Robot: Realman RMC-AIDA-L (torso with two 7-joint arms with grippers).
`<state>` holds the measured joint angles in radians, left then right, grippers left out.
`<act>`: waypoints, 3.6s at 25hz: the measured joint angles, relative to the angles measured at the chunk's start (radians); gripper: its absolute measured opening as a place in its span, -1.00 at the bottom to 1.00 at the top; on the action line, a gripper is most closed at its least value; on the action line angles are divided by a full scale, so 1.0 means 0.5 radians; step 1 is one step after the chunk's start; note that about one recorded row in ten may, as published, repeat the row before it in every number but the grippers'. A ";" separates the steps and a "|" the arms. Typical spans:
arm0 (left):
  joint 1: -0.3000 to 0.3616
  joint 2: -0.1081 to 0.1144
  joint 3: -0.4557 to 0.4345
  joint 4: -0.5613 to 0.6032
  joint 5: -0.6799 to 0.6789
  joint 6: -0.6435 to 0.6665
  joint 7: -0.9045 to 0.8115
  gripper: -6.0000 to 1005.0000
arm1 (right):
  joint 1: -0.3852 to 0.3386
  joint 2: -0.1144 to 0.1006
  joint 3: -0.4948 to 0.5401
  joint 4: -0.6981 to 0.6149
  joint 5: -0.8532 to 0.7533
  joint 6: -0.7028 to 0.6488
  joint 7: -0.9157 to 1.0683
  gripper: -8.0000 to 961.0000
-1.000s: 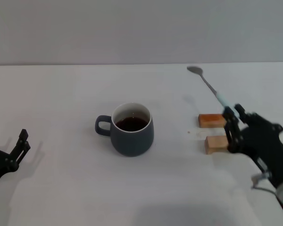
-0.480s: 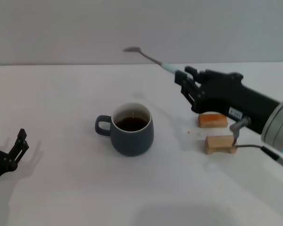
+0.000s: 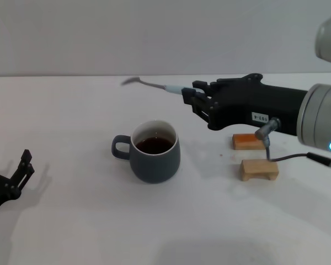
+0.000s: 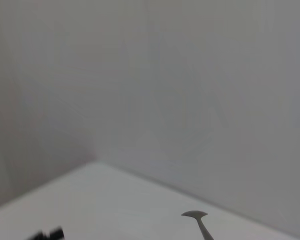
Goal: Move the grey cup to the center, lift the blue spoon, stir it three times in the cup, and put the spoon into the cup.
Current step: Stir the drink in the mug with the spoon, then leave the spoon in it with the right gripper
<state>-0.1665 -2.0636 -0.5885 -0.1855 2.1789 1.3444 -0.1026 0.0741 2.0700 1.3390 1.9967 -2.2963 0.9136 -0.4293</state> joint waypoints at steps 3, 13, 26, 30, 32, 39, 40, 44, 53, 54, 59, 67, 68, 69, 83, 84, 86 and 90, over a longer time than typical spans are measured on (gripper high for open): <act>0.007 0.000 -0.003 0.004 0.000 0.006 0.000 0.72 | 0.124 0.003 0.051 0.065 -0.207 0.230 0.177 -0.65; 0.006 0.001 -0.007 0.012 -0.004 0.013 0.002 0.72 | 0.575 0.003 0.267 0.061 -0.336 0.841 0.454 -0.65; 0.007 0.001 -0.007 0.028 -0.008 0.011 0.000 0.72 | 0.646 0.009 0.256 0.012 -0.478 1.006 0.583 -0.65; 0.012 0.001 -0.007 0.027 -0.008 0.014 0.000 0.72 | 0.642 0.009 0.234 -0.057 -0.479 0.975 0.577 -0.65; 0.013 0.001 -0.007 0.027 -0.007 0.015 0.000 0.72 | 0.639 0.009 0.202 -0.107 -0.482 0.931 0.565 -0.65; 0.014 0.001 -0.007 0.025 -0.007 0.020 0.000 0.72 | 0.677 0.010 0.129 -0.262 -0.479 0.833 0.544 -0.65; 0.014 0.001 -0.007 0.027 -0.007 0.020 0.000 0.72 | 0.677 0.010 0.129 -0.262 -0.479 0.833 0.544 -0.65; 0.014 0.001 -0.007 0.029 -0.007 0.020 0.000 0.72 | 0.704 0.011 0.083 -0.381 -0.472 0.750 0.532 -0.65; 0.011 0.001 -0.007 0.031 -0.007 0.021 0.000 0.72 | 0.800 0.011 0.013 -0.613 -0.456 0.602 0.497 -0.65; 0.011 0.001 -0.007 0.031 -0.007 0.021 0.000 0.72 | 0.831 0.011 0.002 -0.664 -0.455 0.568 0.496 -0.65; 0.011 0.001 -0.007 0.031 -0.007 0.020 0.000 0.72 | 0.893 0.011 -0.003 -0.793 -0.444 0.494 0.453 -0.65; 0.010 0.001 -0.007 0.027 -0.007 0.010 0.000 0.72 | 0.905 0.008 0.065 -0.849 -0.444 0.461 0.390 -0.65; 0.005 -0.001 -0.007 0.024 -0.007 -0.001 0.000 0.72 | 0.900 0.007 0.080 -0.851 -0.445 0.465 0.385 -0.65; 0.003 -0.002 -0.007 0.021 -0.007 -0.005 0.000 0.72 | 0.889 0.005 0.096 -0.851 -0.446 0.474 0.382 -0.65; -0.008 -0.004 -0.005 0.028 -0.002 -0.005 0.000 0.72 | 0.780 0.013 0.088 -0.754 -0.341 0.585 0.371 -0.65; -0.008 -0.003 -0.004 0.030 -0.001 -0.005 0.000 0.72 | 0.776 0.014 0.071 -0.746 -0.309 0.584 0.381 -0.65; -0.008 -0.003 -0.001 0.030 0.000 -0.005 0.000 0.72 | 0.775 0.015 0.064 -0.745 -0.302 0.579 0.383 -0.65; -0.005 -0.002 0.004 0.031 0.006 -0.004 0.000 0.72 | 0.814 0.019 0.017 -0.781 -0.294 0.513 0.386 -0.65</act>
<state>-0.1689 -2.0647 -0.5867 -0.1700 2.1816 1.3422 -0.1027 0.4809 2.0795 1.3477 1.6064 -2.4433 1.1702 -0.2364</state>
